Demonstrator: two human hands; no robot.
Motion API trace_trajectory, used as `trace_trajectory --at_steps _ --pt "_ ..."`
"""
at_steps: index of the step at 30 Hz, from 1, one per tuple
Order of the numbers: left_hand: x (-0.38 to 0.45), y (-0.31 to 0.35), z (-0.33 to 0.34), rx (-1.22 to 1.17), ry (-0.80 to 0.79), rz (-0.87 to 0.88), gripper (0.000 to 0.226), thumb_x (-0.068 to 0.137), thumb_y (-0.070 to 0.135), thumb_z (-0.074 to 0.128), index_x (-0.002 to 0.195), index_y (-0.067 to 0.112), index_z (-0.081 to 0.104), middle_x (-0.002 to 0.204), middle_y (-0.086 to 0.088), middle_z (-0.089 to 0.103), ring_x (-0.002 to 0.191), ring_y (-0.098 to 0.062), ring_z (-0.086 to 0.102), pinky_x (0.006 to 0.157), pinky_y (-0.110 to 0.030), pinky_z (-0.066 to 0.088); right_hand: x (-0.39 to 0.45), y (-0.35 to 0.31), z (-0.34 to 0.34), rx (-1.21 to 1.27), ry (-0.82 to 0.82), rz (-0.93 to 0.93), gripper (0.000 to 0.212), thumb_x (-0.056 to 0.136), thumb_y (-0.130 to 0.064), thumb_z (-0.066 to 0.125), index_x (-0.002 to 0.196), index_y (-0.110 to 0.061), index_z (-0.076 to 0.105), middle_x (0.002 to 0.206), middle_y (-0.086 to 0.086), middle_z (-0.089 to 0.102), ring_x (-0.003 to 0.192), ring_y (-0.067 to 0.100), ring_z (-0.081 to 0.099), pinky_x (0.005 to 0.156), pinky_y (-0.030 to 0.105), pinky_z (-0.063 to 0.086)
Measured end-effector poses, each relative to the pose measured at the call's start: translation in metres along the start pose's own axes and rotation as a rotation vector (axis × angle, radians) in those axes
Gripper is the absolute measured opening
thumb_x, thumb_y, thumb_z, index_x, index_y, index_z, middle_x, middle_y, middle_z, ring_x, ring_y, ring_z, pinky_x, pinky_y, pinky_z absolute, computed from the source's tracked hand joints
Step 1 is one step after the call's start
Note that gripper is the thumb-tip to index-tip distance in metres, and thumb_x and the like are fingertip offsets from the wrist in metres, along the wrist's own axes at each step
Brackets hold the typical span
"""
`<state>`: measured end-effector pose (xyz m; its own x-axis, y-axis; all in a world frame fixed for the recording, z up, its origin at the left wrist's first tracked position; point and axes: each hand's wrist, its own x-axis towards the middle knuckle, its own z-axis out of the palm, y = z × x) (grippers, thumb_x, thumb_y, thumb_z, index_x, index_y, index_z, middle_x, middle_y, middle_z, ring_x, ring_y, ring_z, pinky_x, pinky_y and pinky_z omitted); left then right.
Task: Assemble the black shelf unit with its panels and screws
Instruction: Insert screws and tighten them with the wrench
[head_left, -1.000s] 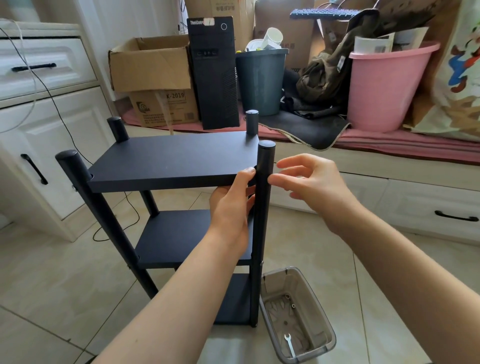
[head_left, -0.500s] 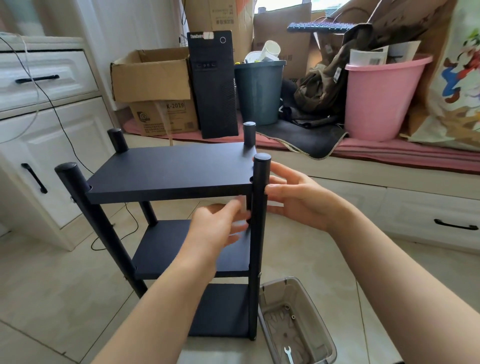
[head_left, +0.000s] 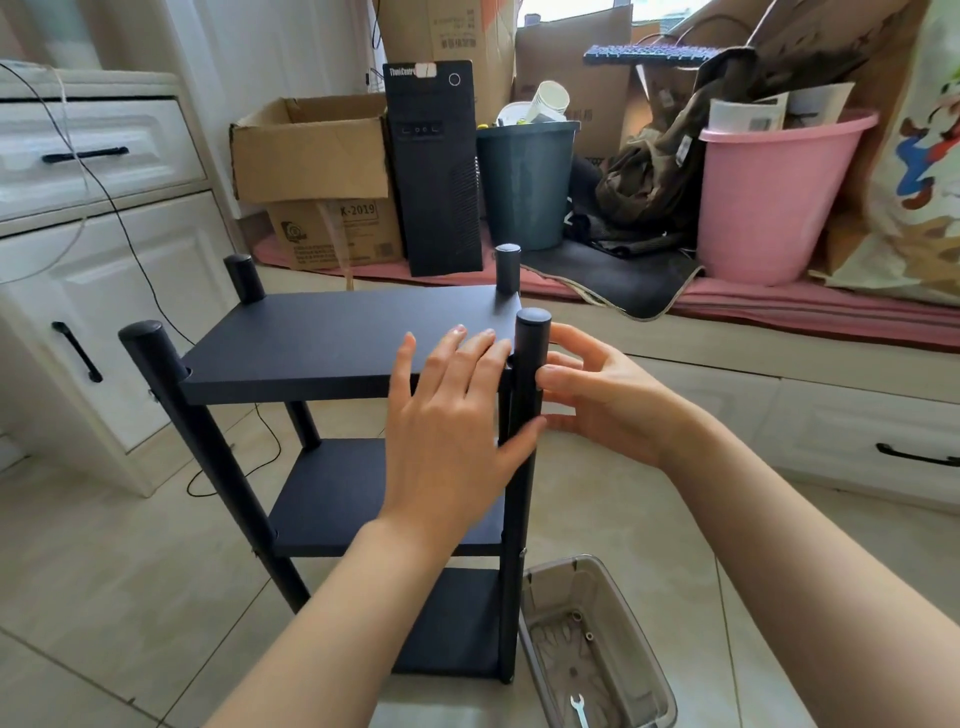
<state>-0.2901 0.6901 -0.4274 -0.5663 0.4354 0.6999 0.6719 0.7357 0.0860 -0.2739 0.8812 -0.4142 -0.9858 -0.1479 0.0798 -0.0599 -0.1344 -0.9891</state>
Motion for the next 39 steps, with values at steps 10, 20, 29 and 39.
trace_trajectory --at_steps 10,20,29,39 --pt "0.001 0.013 0.006 -0.114 0.151 -0.122 0.049 0.09 0.056 0.057 0.119 0.017 0.068 0.123 0.0 0.069 0.125 -0.025 0.057 0.108 -0.042 0.028 -0.004 -0.004 0.007 -0.097 0.058 0.037 0.05 0.078 -0.028 0.077 0.125 -0.038 0.062 0.121 0.005 0.069 0.113 0.023 0.066 0.102 0.054 0.046" --pt "0.001 0.013 0.013 -0.124 0.205 -0.106 0.041 0.093 0.049 0.057 0.115 0.017 0.069 0.119 0.0 0.069 0.122 -0.026 0.057 0.107 -0.041 0.028 -0.01 -0.004 0.003 0.181 -0.041 0.083 0.051 0.092 -0.024 0.062 0.141 -0.029 0.051 0.131 0.011 0.064 0.11 0.024 0.065 0.096 0.043 0.051" --pt "0.002 0.014 0.024 -0.112 0.298 -0.102 0.037 0.093 0.048 0.056 0.106 0.016 0.068 0.113 0.0 0.069 0.118 -0.026 0.058 0.105 -0.043 0.03 -0.015 0.063 -0.026 -0.028 0.309 0.454 0.027 0.097 -0.022 0.06 0.118 -0.005 0.067 0.111 0.012 0.074 0.099 0.026 0.073 0.09 0.042 0.057" --pt "0.004 0.011 0.032 -0.075 0.378 -0.057 0.034 0.094 0.046 0.059 0.102 0.015 0.068 0.106 -0.001 0.068 0.109 -0.025 0.057 0.099 -0.04 0.031 -0.037 0.209 -0.035 -0.304 0.26 0.923 0.029 0.1 -0.014 0.053 0.124 0.002 0.057 0.093 0.011 0.067 0.067 0.019 0.061 0.061 0.029 0.05"
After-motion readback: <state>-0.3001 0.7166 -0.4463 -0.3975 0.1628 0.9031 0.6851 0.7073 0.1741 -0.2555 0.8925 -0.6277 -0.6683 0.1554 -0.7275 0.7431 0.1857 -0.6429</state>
